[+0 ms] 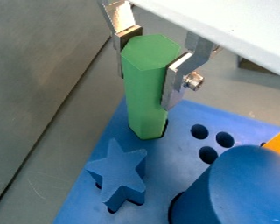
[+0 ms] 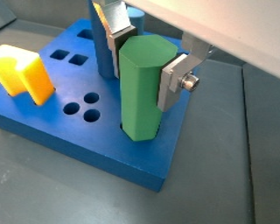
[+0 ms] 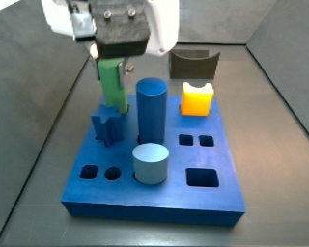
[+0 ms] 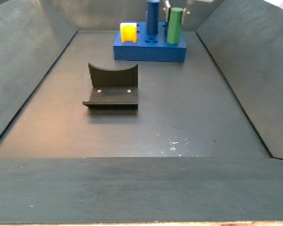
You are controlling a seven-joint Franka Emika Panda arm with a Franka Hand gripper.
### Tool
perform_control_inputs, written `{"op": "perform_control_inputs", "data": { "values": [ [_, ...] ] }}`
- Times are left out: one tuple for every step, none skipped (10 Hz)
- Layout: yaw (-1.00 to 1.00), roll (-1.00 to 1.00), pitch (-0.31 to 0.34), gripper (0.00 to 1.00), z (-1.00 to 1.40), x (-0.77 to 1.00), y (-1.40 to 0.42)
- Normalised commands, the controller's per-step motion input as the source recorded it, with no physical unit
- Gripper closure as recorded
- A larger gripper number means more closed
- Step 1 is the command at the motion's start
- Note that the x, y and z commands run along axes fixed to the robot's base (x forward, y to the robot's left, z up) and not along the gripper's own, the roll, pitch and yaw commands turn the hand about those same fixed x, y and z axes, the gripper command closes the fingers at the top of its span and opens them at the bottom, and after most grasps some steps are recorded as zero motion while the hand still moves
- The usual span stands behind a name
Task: Pick up the hexagon object. Move up. Place the hexagon object on the fixture. Regrasp the hexagon object. Move to above the board. Insert the hexagon object.
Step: Insert the hexagon object.
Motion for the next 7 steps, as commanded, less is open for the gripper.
{"op": "perform_control_inputs", "data": {
  "values": [
    [0.03,0.05,-0.044,1.00,-0.69,0.14,-0.01],
    [0.04,0.12,-0.071,1.00,-1.00,0.07,-0.07],
    [0.05,0.11,-0.076,1.00,-1.00,0.03,-0.12],
    [0.02,0.12,-0.093,1.00,-0.87,0.00,-0.17],
    [0.00,0.01,-0.144,1.00,-0.59,0.00,-0.21],
    [0.00,-0.10,-0.187,1.00,-0.26,-0.02,0.00],
    [0.00,-0.05,0.000,1.00,0.00,0.00,0.06]
  ]
}}
